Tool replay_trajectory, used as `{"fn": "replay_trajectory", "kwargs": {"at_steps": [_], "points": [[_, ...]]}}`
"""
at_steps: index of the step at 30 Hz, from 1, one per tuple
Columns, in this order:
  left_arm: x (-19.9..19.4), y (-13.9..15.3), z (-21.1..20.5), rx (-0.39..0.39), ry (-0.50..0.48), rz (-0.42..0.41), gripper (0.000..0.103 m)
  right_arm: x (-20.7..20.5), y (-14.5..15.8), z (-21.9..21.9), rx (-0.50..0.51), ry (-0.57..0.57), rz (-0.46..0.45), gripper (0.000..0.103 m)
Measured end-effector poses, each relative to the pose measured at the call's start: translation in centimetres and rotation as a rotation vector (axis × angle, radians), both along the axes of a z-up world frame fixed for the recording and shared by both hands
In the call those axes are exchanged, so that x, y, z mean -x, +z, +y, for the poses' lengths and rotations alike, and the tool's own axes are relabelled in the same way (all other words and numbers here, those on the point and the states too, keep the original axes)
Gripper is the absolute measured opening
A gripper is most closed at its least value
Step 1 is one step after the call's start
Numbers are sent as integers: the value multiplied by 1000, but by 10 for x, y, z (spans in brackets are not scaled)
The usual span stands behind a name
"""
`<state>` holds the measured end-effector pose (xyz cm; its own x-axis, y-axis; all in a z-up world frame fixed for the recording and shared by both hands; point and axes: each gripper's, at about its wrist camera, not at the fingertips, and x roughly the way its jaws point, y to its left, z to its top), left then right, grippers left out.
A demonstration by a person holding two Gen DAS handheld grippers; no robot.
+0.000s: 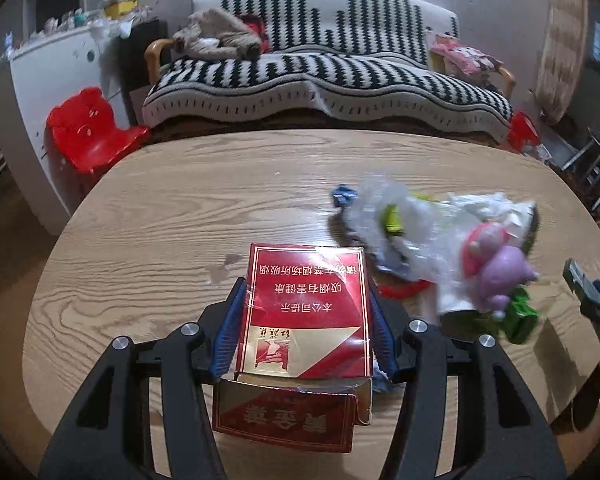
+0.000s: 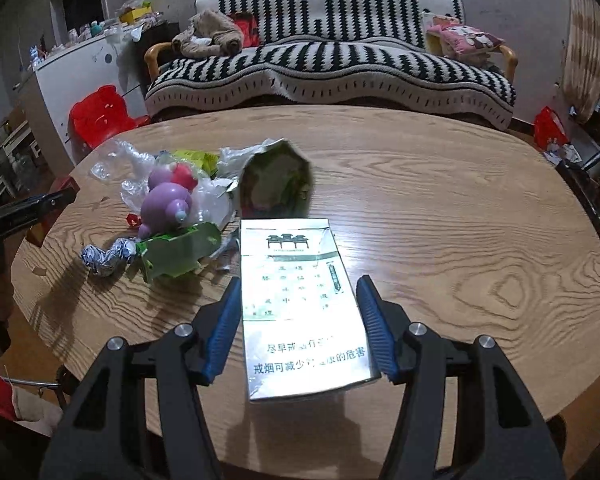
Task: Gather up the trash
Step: 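Grasp the red cigarette box with the left tool while the right tool grasps the white-green pack, then carry both packs to the black bin and open both tools to drop them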
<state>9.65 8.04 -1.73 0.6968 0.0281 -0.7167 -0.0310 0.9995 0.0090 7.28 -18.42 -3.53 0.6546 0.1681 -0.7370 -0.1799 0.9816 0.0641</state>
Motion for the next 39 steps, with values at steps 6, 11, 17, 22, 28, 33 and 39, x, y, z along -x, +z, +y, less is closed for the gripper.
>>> {"fn": "replay_trajectory", "kwargs": {"at_steps": [6,11,17,22,28,33,39], "points": [[24,21,-80,13,-148,-41,55,39,21,-58,-20,-81,-38,57],[53,31,-188,43,-374,-68,55,78,34,-133,-33,-212,-66,57],[91,16,-323,78,-634,-34,55,147,33,-243,-50,-438,-65,57],[123,-10,-423,96,-820,27,55,210,7,-323,-65,-620,0,57],[156,-58,-513,116,-968,143,55,266,-34,-394,-118,-787,130,57],[158,-92,-556,115,-1022,219,55,291,-48,-421,-167,-838,168,57],[163,-106,-585,129,-1041,249,55,293,-56,-428,-191,-851,183,57]]}}
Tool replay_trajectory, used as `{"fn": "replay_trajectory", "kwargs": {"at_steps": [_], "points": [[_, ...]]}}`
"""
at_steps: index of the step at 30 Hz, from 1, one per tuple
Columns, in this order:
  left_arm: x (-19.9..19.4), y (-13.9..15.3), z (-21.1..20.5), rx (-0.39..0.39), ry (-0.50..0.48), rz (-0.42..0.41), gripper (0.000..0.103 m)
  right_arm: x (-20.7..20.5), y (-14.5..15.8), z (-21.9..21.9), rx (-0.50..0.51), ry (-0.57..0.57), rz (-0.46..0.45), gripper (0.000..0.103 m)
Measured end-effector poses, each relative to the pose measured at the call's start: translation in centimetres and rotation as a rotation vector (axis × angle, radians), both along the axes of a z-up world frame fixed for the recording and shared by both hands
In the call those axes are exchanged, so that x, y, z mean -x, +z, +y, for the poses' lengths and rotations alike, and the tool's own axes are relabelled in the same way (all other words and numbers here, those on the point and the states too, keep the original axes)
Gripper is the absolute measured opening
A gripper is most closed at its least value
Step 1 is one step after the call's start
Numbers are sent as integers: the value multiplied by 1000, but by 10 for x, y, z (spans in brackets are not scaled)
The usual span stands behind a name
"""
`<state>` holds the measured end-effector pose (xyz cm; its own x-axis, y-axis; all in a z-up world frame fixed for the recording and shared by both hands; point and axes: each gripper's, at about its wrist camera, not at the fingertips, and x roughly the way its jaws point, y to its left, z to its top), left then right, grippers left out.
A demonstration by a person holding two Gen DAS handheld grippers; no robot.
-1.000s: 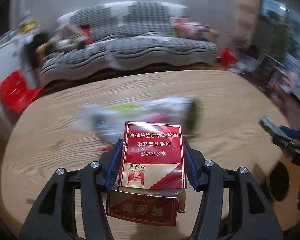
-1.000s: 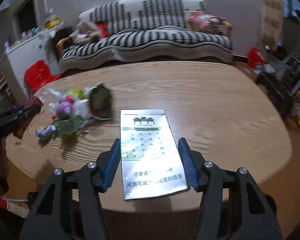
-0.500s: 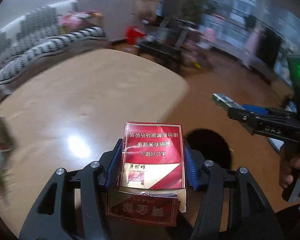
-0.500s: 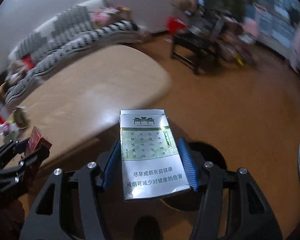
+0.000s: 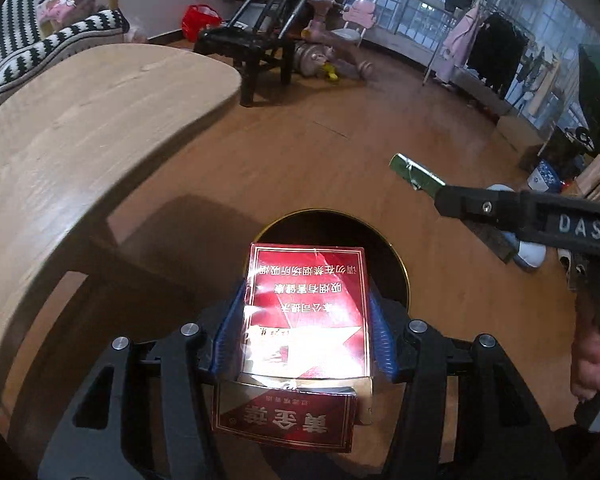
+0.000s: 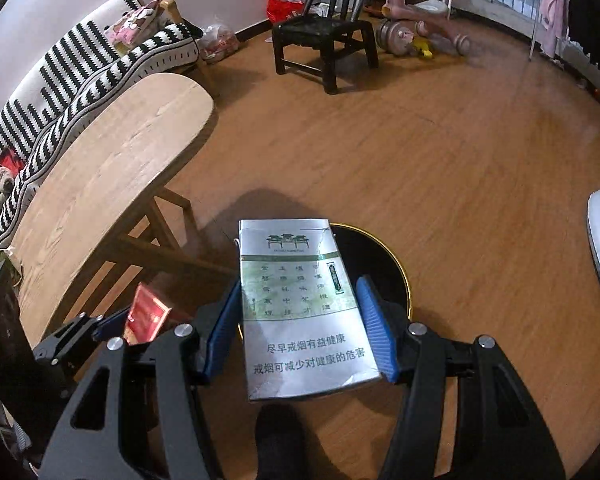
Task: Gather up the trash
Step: 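Carry both packs to the black bin and open both tools to drop them, then return both tools to the table over the remaining trash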
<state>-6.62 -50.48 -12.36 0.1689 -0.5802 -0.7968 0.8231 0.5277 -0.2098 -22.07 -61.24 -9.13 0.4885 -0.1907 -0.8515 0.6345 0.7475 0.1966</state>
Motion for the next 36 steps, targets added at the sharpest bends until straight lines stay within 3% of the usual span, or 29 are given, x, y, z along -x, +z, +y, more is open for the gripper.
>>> {"fn": "replay_trajectory", "kwargs": {"at_steps": [7,9,11,20,27,36], "points": [[6,-14,-27,-7,-10,14,55,-14,-8,-10,-8,-28,23,59],[4,-18,-36,-11,-13,6,63,-17,-10,-13,-10,-40,35,74],[4,-20,-40,-8,-8,-11,81,-17,-9,-14,-6,-48,33,80],[-9,-8,-22,12,37,-3,89,-27,7,-2,41,-42,15,85],[-34,45,72,37,171,-109,94,-87,50,81,127,141,-89,88],[-69,103,287,-39,475,-304,96,-184,93,257,108,466,-264,92]]}}
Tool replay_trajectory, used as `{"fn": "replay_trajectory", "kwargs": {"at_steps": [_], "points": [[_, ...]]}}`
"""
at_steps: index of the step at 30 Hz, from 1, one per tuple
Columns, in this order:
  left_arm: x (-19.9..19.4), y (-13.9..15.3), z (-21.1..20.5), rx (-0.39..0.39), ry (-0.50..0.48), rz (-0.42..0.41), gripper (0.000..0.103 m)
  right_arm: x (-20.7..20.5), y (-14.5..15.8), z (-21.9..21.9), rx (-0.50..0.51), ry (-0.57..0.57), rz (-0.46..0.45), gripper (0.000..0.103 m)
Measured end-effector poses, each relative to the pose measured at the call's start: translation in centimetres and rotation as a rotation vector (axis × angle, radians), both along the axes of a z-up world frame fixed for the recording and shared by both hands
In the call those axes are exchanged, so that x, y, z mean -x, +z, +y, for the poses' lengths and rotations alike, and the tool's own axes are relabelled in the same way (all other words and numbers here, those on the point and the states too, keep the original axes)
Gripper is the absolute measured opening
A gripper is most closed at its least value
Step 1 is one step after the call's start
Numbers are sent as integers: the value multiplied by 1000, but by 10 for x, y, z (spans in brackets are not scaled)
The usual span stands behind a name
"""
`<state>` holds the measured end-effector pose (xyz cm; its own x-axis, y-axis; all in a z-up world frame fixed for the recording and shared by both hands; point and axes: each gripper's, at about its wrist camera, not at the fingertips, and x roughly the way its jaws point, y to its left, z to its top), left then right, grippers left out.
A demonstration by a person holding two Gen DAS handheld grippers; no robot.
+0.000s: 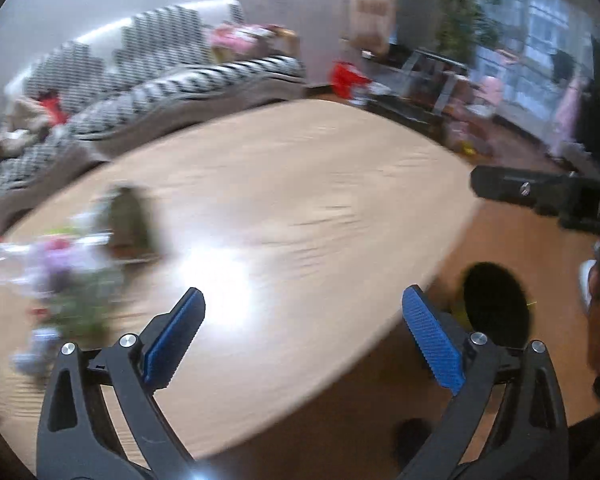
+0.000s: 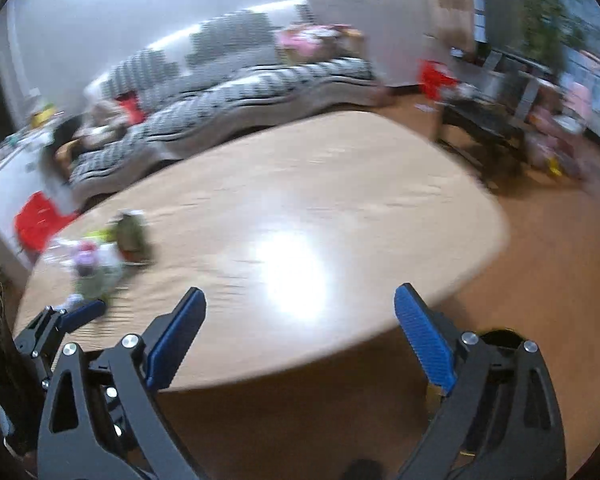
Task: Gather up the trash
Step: 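Return both tools to the table over the remaining trash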
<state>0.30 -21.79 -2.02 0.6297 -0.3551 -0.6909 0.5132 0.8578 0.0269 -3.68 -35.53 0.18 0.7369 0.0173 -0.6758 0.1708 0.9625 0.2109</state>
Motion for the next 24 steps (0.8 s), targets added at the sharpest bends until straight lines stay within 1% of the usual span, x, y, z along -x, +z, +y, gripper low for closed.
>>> {"fn": "replay_trajectory", "kwargs": {"at_steps": [1,3,6,9,11,13,15,19,22,24], "points": [[-3,3,31,-13,47,-15,96,-11,1,21,-19,36,3,92],[-7,8,74,-20,122,-20,96,-29,3,55,-47,96,0,92],[-13,7,136,-30,216,-18,96,-49,3,116,-40,198,-4,92],[-16,8,179,-40,274,-15,96,-64,0,163,-37,270,4,92],[-19,5,201,-39,311,-6,96,-73,-5,184,-41,296,14,92],[-23,2,216,-43,327,5,96,-79,-9,200,-43,314,21,92],[-36,-2,225,-53,332,10,96,-86,-13,215,-52,327,29,92],[-45,-17,241,-69,347,20,96,-100,-21,240,-45,358,53,92],[-60,-34,256,-35,390,61,96,-112,-33,256,-20,374,82,92],[-67,-42,261,-24,406,73,96,-122,-42,262,-4,375,106,92]]}}
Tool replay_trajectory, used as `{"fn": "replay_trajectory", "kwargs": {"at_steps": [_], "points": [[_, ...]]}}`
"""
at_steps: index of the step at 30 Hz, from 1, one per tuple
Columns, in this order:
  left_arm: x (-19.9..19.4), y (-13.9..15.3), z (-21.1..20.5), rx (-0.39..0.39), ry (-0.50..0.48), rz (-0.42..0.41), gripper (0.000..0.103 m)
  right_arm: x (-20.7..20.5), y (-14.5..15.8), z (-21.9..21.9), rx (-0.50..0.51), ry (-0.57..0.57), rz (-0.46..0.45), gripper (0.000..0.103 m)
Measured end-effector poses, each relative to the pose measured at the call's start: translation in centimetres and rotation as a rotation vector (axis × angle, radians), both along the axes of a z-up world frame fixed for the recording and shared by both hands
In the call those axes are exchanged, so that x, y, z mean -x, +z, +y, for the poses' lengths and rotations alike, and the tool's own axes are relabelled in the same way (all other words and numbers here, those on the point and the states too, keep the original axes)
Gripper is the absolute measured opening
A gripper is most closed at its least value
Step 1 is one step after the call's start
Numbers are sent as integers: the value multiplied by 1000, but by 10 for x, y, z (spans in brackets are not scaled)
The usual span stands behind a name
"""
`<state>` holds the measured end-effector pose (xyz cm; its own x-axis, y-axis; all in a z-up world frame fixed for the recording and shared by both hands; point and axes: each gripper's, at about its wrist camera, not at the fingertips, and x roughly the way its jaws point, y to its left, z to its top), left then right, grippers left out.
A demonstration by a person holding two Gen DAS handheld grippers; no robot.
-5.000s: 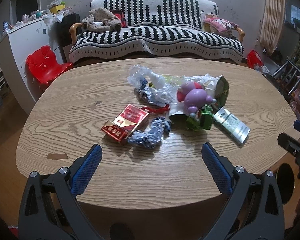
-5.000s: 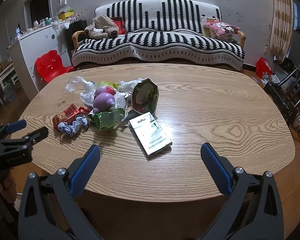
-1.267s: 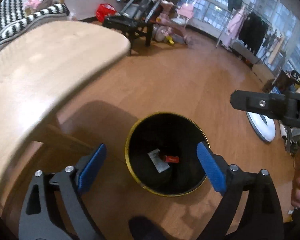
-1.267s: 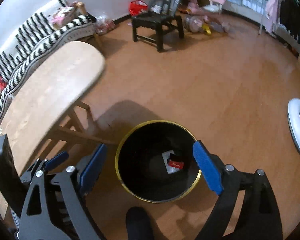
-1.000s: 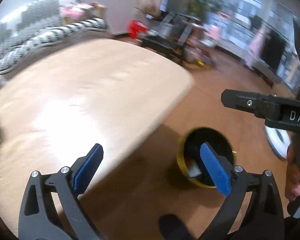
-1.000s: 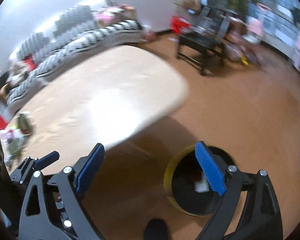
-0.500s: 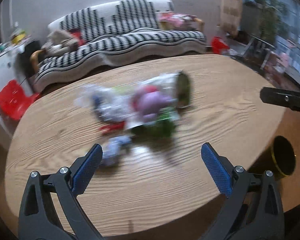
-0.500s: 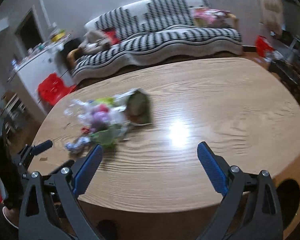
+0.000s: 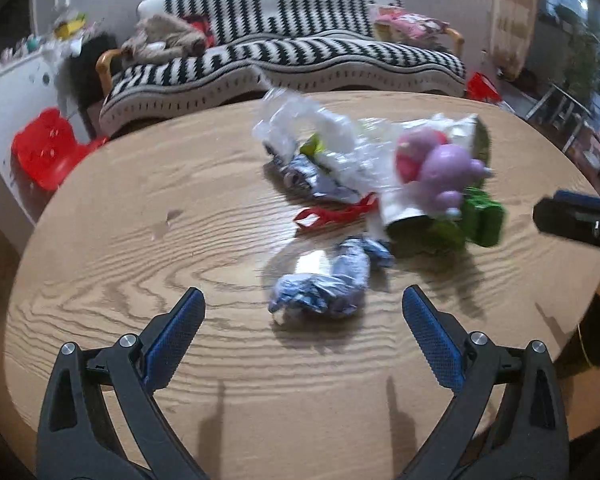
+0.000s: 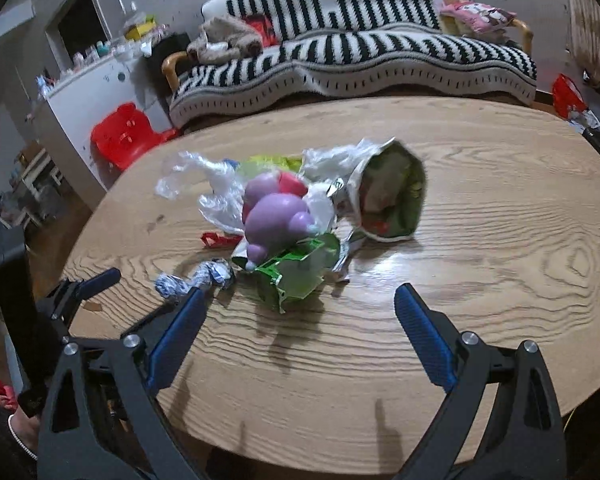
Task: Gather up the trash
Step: 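Return both tools to the table over the remaining trash, then grasp the crumpled foil with the left tool while the right tool grasps the green wrapper, then carry foil and green wrapper to the bin and open both tools over it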
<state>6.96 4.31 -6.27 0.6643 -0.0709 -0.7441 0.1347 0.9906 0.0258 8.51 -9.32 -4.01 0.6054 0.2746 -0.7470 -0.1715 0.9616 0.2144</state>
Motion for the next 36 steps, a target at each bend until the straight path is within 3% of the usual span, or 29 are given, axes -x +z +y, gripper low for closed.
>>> {"fn": "replay_trajectory", "kwargs": {"at_steps": [6,9,10,12,14,19,28,36], "points": [[-16,-17,-6,4,-23,15,96,-22,-24,18,38,11,34,86],[-21,-22,-14,-20,-38,17,96,-30,-30,20,33,7,41,71],[-22,-23,-16,-21,-41,18,94,-32,-33,20,25,9,48,58],[-25,-25,-20,-24,-49,21,79,-34,-33,19,5,21,49,43],[-28,-27,-24,-40,-48,40,50,-33,-27,20,18,25,37,20],[-25,-15,-23,-10,-32,36,41,-21,-5,9,15,31,-20,20],[-9,20,-25,5,-1,42,41,10,29,-14,45,40,-116,19],[4,44,-41,46,22,12,41,39,46,-67,50,0,-153,19]]}}
